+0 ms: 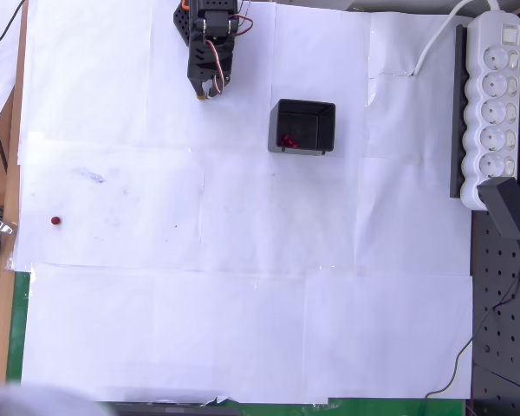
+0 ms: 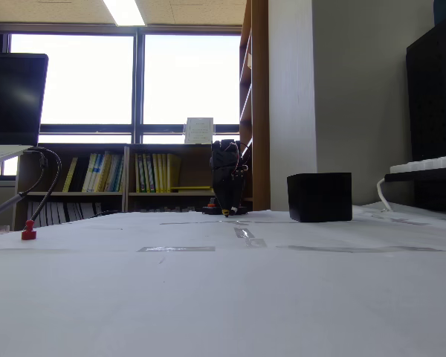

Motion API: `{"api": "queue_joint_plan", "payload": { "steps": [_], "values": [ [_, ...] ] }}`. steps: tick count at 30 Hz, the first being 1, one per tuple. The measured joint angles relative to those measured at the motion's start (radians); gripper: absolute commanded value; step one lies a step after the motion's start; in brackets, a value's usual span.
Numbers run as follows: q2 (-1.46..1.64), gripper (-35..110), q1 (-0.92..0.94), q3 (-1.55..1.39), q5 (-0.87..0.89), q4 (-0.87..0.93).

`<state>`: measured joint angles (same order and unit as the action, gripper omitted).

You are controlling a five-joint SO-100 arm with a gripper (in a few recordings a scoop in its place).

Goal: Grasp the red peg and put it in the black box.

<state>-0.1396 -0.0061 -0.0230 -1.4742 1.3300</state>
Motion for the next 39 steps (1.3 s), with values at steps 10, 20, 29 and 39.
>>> {"api": "queue_joint_plan", "payload": {
  "steps": [10, 20, 29, 39],
  "values": [
    [0.006, 0, 0.104, 0.0, -0.005, -0.009],
    [0.015, 0, 0.135, 0.0, -0.107, -0.295],
    [0.192, 0, 0.241, -0.003, -0.278, -0.749],
    [0.457, 0, 0.362, -0.109, -0.222, -0.905]
  ]
}}
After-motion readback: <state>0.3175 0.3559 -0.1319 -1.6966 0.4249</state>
